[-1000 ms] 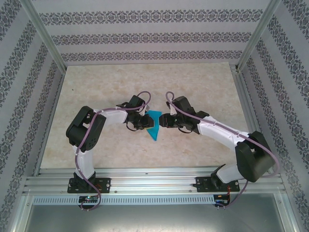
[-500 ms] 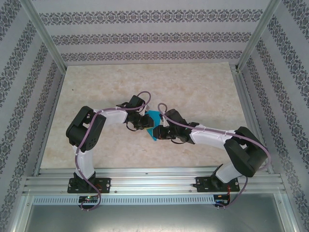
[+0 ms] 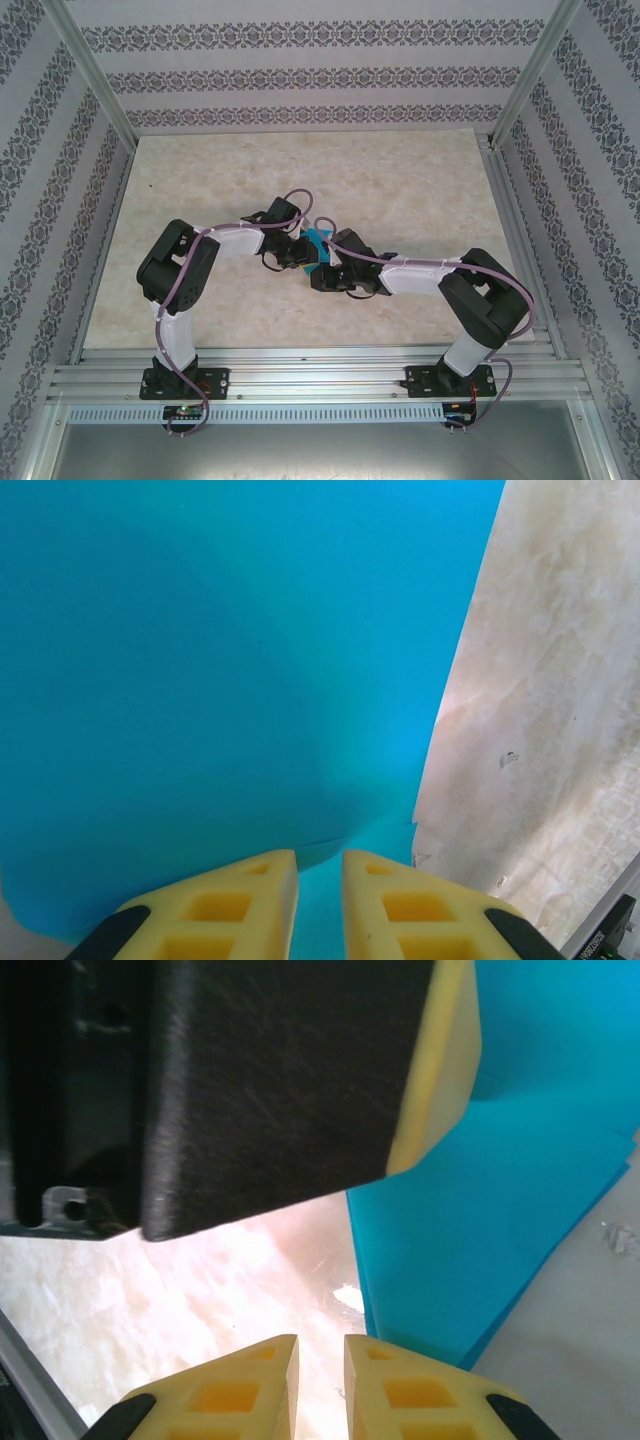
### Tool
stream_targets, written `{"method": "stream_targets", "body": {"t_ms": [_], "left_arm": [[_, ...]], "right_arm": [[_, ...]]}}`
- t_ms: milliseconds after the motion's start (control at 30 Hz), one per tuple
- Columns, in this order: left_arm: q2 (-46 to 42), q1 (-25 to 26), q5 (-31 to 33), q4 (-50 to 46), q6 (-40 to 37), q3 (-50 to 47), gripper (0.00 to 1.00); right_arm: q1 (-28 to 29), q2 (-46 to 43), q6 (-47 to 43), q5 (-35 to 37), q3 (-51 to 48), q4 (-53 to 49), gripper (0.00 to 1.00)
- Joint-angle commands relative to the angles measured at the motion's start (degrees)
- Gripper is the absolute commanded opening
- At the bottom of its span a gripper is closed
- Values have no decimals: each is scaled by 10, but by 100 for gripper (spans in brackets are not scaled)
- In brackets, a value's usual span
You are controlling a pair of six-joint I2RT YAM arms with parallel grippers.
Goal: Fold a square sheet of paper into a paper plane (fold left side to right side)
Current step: Third fold the triangle at the center of the table.
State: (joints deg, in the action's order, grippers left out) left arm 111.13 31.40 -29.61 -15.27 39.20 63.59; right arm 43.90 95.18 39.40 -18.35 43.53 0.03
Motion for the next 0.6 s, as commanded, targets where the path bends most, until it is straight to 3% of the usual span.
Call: {"method": "stream_targets", "body": {"t_ms": [0, 567], "left_arm": [[33, 13, 30, -16, -15, -7, 22], [38, 13, 33, -18, -17, -2, 22]], "right_arm": [[9, 12, 4, -5, 12, 0, 19], [19, 34, 18, -4, -12, -21, 19]]}}
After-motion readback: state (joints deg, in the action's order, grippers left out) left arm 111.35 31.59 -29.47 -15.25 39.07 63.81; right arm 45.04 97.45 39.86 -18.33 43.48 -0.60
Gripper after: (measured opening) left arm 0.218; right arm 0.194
